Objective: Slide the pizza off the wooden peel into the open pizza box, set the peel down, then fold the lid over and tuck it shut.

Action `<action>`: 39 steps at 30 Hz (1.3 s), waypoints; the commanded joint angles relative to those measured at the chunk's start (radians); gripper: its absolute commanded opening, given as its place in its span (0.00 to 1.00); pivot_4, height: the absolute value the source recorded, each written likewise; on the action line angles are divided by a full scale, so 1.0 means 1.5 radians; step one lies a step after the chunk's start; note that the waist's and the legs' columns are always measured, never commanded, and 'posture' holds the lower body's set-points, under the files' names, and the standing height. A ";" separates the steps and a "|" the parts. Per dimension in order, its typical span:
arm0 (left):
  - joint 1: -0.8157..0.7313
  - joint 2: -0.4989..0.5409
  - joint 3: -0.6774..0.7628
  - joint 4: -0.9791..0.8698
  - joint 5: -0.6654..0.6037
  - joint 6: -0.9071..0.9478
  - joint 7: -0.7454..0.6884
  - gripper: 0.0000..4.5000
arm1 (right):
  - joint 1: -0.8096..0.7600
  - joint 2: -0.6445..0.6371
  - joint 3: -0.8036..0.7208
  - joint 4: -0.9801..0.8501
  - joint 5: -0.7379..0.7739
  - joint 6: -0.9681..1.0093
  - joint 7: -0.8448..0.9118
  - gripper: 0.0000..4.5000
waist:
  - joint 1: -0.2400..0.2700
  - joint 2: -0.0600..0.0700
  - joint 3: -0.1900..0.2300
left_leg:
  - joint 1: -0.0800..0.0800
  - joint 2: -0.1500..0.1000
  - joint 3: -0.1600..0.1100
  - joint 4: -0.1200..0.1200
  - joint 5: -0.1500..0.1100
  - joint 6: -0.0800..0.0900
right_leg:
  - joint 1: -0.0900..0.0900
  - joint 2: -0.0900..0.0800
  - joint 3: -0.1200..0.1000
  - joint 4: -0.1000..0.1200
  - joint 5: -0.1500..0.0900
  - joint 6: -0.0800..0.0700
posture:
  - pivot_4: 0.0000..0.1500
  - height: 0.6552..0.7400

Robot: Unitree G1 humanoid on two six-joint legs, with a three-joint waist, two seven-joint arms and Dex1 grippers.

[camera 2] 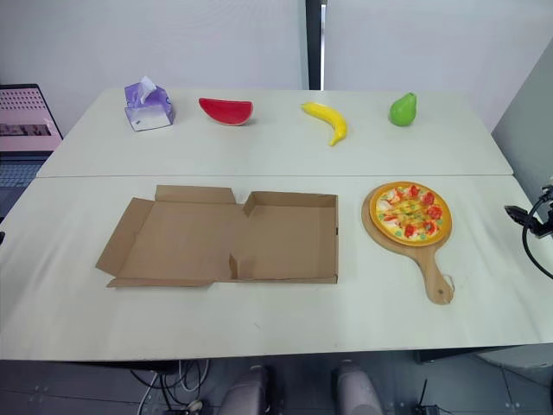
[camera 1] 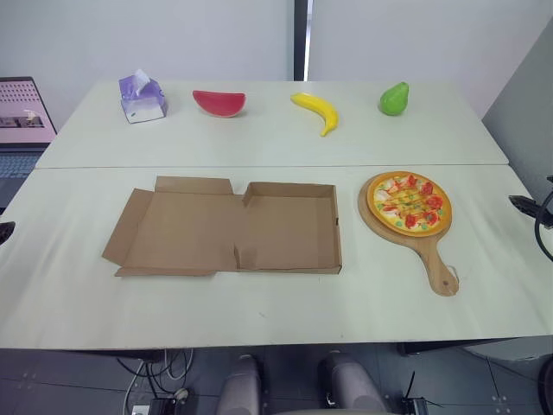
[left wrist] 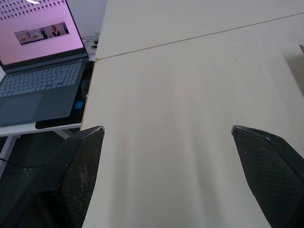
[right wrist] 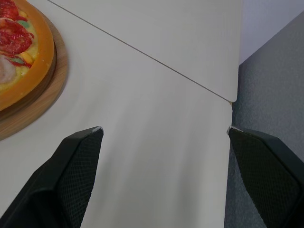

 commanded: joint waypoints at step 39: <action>-0.150 -0.137 -0.097 -0.451 -0.126 0.210 -0.125 0.99 | 0.037 -0.018 -0.019 -0.031 0.017 0.019 -0.003 1.00 | 0.014 0.002 -0.001 | 0.004 -0.001 -0.001 0.002 0.000 0.000 | 0.007 -0.001 -0.001 -0.001 0.000 0.000 | 1.00 1.00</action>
